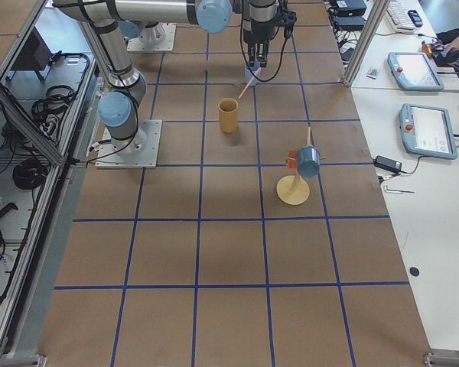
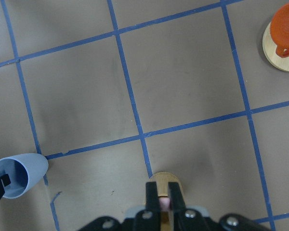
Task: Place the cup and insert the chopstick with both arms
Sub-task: 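Carry the blue cup toward the table center while the right gripper lifts the chopstick out, then release the blue cup with the left gripper while the right carries the chopstick over it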
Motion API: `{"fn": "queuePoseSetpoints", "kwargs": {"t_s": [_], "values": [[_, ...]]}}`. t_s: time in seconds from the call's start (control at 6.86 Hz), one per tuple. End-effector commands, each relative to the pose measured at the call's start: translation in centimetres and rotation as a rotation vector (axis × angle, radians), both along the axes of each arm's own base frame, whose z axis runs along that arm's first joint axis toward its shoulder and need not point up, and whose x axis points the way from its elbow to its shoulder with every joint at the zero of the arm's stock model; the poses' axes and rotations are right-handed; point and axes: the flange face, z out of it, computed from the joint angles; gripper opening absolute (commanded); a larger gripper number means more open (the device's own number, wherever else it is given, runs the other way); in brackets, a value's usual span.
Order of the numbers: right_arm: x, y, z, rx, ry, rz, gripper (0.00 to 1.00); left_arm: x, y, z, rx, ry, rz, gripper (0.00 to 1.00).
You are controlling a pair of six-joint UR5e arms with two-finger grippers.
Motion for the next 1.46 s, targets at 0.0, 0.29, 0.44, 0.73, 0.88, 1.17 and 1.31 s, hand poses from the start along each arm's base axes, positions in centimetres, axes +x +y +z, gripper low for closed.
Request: {"fn": "queuePoseSetpoints", "kwargs": {"t_s": [0.0,0.29,0.44,0.73,0.88,1.17,1.31], "values": [[2.1,-0.6,0.8,-0.013,-0.018,0.013,0.0,1.0,-0.6,4.8,-0.036,0.007,0.008,0.73],[6.7,-1.1,0.2,-0.039,-0.043,-0.036,0.0,6.7,-2.0,10.0,0.005,-0.033,0.002,0.75],[10.6,-0.7,-0.4,-0.039,-0.046,-0.057,0.0,11.3,-2.3,12.7,-0.015,-0.091,-0.055,0.74],[17.4,0.4,-0.9,-0.107,0.0,-0.08,0.0,15.9,-0.3,17.8,-0.022,-0.104,-0.069,0.77],[21.3,1.3,-1.9,-0.139,0.072,-0.036,0.0,17.1,0.5,19.9,-0.045,-0.134,-0.07,0.81],[27.1,1.5,-3.9,-0.217,0.046,-0.103,0.0,18.0,2.2,21.7,-0.012,-0.129,-0.057,0.84],[27.4,1.7,-4.0,-0.213,0.042,-0.107,0.0,18.2,2.1,22.3,-0.028,-0.129,-0.058,0.85]]}}
